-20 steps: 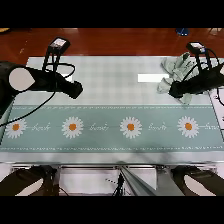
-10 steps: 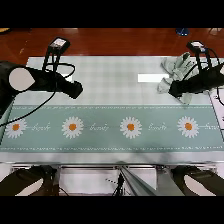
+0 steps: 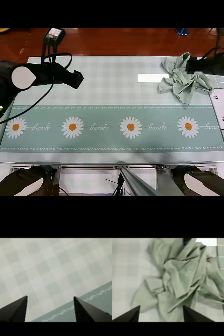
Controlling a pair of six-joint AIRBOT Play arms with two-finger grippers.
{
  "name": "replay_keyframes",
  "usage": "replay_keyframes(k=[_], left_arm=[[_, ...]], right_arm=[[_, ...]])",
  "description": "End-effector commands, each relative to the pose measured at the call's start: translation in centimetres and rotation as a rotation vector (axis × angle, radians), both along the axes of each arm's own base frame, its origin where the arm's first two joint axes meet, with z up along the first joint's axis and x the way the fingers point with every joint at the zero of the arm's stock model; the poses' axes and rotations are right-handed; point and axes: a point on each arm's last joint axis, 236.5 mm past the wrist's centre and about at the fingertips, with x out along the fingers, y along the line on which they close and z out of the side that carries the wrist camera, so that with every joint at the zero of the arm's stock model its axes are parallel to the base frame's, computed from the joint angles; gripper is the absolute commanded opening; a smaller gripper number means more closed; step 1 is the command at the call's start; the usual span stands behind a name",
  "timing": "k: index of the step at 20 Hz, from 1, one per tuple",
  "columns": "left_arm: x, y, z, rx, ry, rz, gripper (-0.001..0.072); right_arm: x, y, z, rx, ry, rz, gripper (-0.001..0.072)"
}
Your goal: Fold the shirts.
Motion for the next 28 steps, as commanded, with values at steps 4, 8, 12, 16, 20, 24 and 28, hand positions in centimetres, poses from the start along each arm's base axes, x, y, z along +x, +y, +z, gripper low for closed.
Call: replay_keyframes(k=[4,8,12,16,20,24,28], left_arm=[[0.8,0.3,0.5,-0.01,-0.033,0.015,0.0711],[0.2,0.5,-0.1,0.003,0.002,0.011,0.0711],[-0.9,0.7,-1.1,0.024,0.06,0.004,0.071],[-1.4,0.8,-1.6,0.032,0.091,0.001,0.0711],[-1.6,0.4,-1.5,0.012,0.098,-0.002,0.0711],[-1.6,0.3,-1.5,0.008,0.099,-0.002,0.0711],[-1.4,0.2,-0.1,-0.002,0.072,-0.003,0.0711]], right_arm=[[3.6,-10.5,-6.1,0.266,-0.078,-0.347,0.0589],[4.5,-11.2,-13.7,0.316,0.04,-0.38,0.0589],[6.5,-10.6,-17.9,0.404,0.022,-0.409,0.0589],[8.0,-10.7,-19.7,0.403,-0.015,-0.405,0.0587],[8.0,-9.8,-23.0,0.407,0.034,-0.4,0.0499],[8.3,-9.5,-22.8,0.437,0.018,-0.415,0.0031],[9.2,-9.8,-13.4,0.397,-0.149,-0.353,0.003]])
